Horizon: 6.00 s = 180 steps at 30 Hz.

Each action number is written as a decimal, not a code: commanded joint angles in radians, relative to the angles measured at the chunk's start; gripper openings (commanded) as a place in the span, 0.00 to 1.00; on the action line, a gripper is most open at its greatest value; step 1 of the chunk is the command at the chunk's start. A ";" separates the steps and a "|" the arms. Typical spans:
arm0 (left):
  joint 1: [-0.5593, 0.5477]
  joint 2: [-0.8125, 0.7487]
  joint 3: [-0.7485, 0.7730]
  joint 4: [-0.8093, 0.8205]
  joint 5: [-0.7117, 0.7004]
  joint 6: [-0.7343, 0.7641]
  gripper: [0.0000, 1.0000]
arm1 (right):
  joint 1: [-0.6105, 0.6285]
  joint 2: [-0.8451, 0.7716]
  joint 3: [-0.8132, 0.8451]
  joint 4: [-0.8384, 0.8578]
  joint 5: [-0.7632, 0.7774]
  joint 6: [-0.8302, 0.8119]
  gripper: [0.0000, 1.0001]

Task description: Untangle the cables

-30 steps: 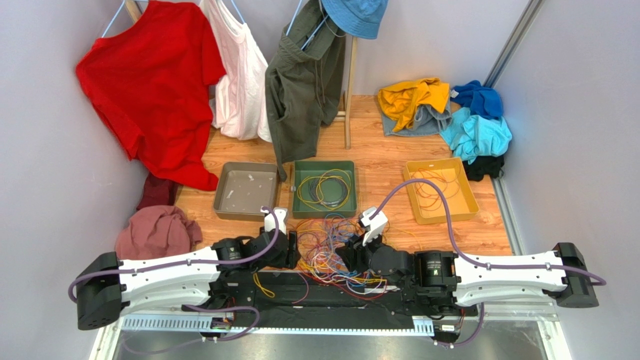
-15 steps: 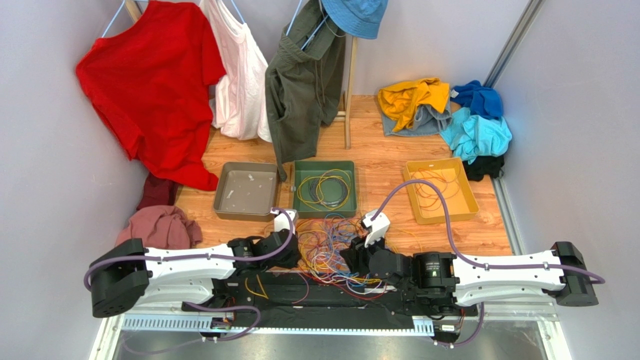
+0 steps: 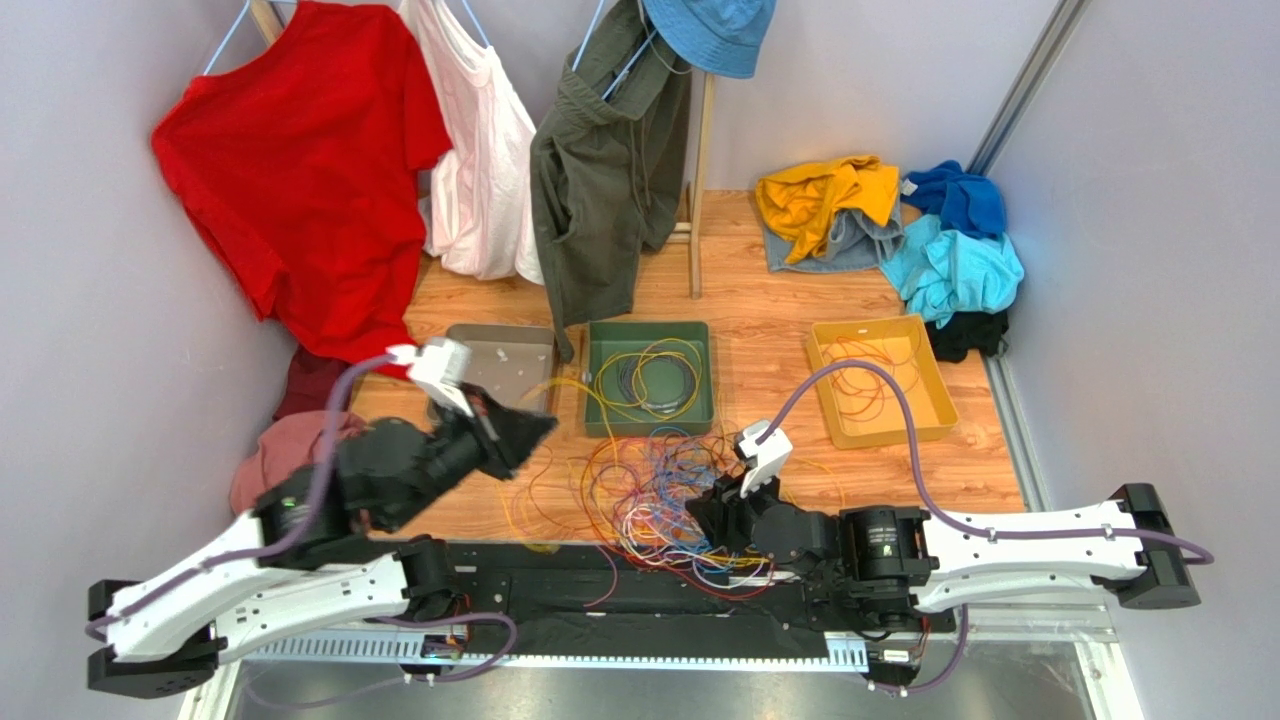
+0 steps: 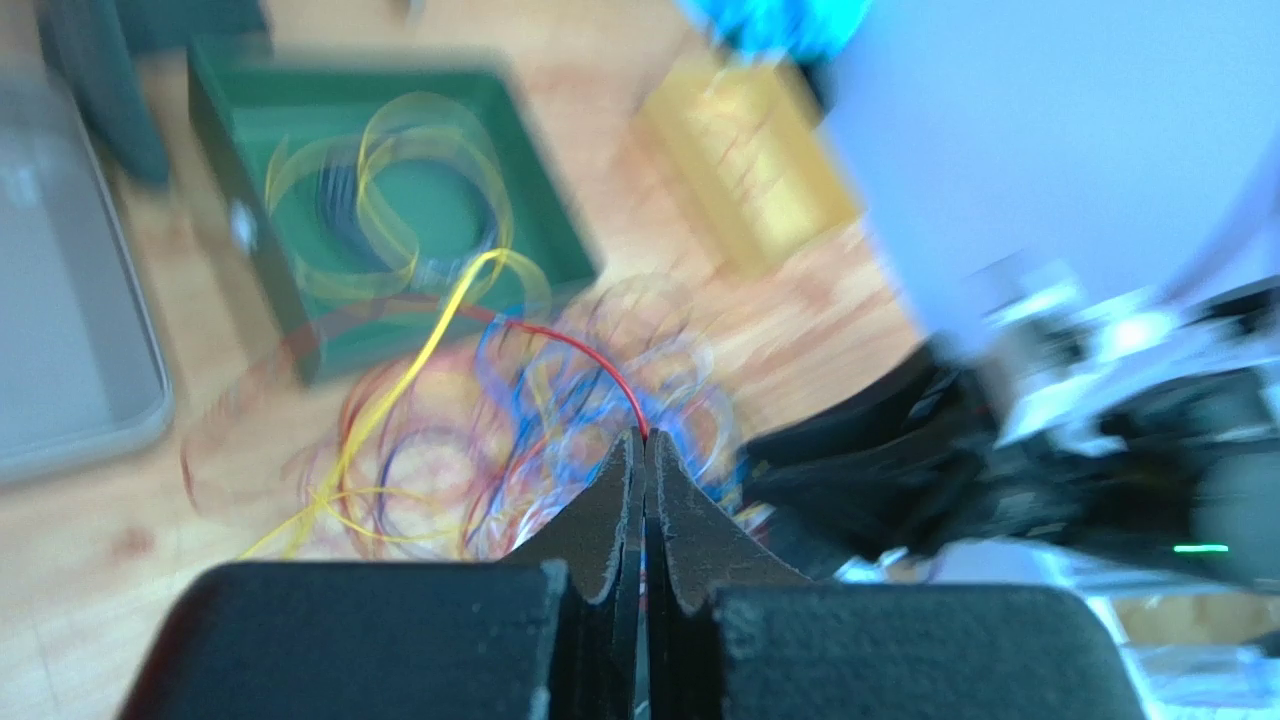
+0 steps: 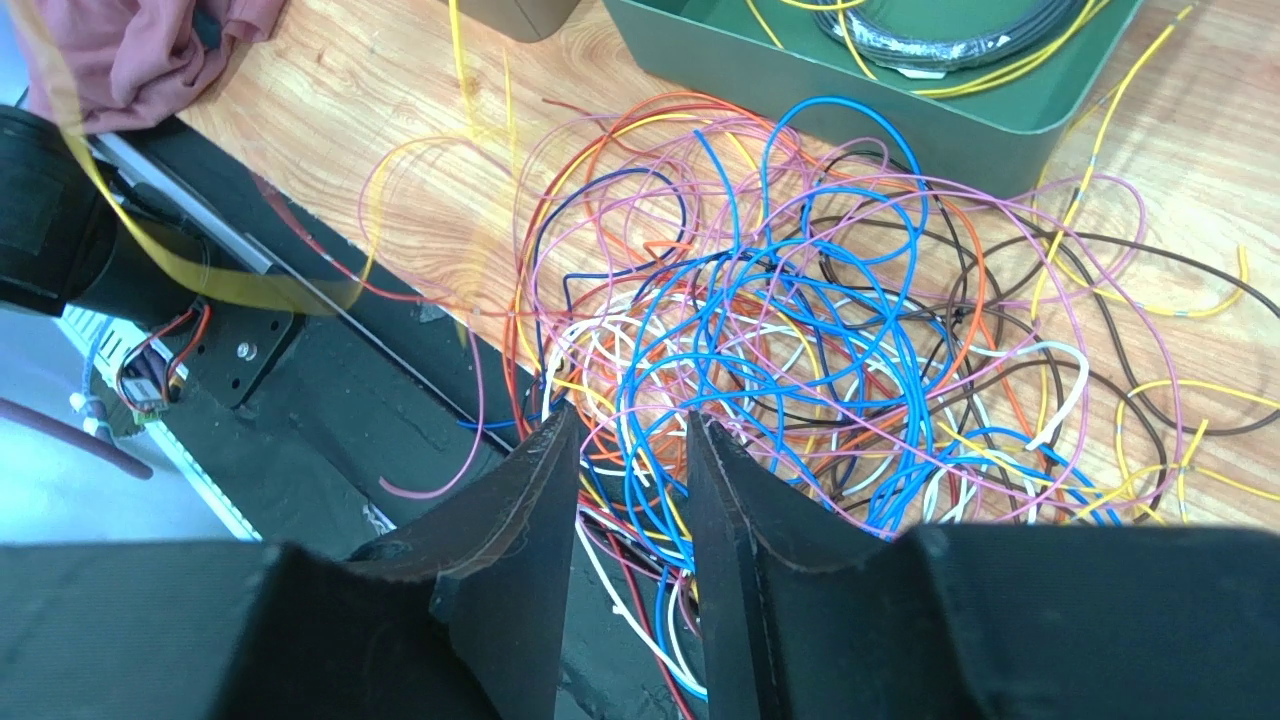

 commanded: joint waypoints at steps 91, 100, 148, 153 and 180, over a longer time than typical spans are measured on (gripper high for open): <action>-0.005 0.133 -0.366 0.405 0.170 -0.131 0.92 | -0.712 0.289 1.121 -0.451 0.029 -0.525 0.00; -0.005 0.044 -0.426 0.330 0.166 -0.137 0.91 | -1.125 0.479 1.155 -0.392 -0.149 -0.448 0.00; -0.005 0.063 -0.559 0.436 0.233 -0.177 0.90 | -1.488 0.421 0.750 -0.091 -0.164 -0.351 0.00; -0.003 0.083 -0.559 0.444 0.238 -0.175 0.90 | -1.495 0.448 0.675 -0.057 -0.178 -0.336 0.00; -0.003 0.154 -0.509 0.488 0.218 -0.135 0.90 | -1.514 0.240 0.351 -0.051 -0.393 -0.040 0.59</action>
